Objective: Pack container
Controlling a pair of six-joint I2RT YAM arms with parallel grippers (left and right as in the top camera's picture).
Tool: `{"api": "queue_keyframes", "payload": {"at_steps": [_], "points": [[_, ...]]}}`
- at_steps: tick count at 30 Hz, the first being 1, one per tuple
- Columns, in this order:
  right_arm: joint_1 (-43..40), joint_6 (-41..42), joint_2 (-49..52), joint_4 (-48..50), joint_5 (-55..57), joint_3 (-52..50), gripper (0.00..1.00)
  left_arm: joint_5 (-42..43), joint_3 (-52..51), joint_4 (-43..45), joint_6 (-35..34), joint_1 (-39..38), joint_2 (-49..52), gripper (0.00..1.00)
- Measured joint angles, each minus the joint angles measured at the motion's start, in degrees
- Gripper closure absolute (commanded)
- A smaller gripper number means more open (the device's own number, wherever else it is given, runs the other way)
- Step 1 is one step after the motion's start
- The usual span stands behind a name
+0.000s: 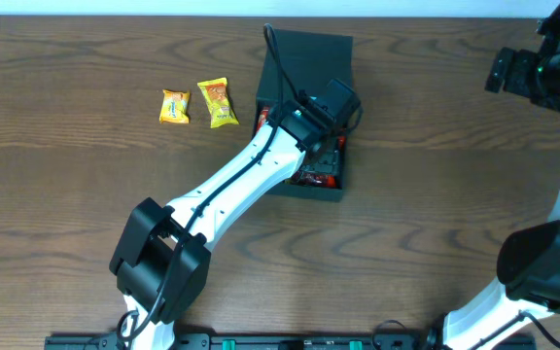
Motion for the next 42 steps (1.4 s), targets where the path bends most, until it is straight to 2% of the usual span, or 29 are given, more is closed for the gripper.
{"api": "queue_keyframes", "payload": {"at_steps": [12,15,18,20,22,27,31,36,42], "points": [[0.0,0.0,0.0,-0.1,-1.6,0.0,0.01,-0.2,0.0,2.6,0.2,0.0,0.0,0.03],[0.0,-0.5,0.0,-0.3,-3.0,0.0,0.25,-2.3,0.0,3.2,1.8,0.2,-0.1,0.02],[0.0,-0.4,0.0,-0.3,-5.6,-0.1,0.74,-6.5,0.0,2.9,2.9,1.9,-1.0,0.02],[0.3,-0.6,0.0,-0.3,-7.2,-0.3,0.88,-8.5,0.0,3.0,3.3,4.7,-2.6,0.01],[1.1,-0.3,0.0,0.0,-8.2,-0.9,0.97,-9.7,0.0,3.0,3.3,8.9,-4.8,0.0],[7.0,-0.9,0.0,1.3,-9.6,-4.4,0.98,-11.3,0.0,3.0,3.4,20.1,-8.5,0.0],[15.4,-1.4,0.0,3.3,-10.4,-9.6,0.98,-10.0,0.0,2.9,3.4,27.3,-8.8,0.0],[24.2,-1.4,0.0,5.6,-9.8,-16.2,0.98,-6.6,0.0,2.9,3.4,32.6,-8.8,0.0],[32.1,-1.3,0.4,6.9,-7.5,-20.5,0.98,-5.5,0.0,3.0,3.4,34.9,-8.8,0.04]]}}
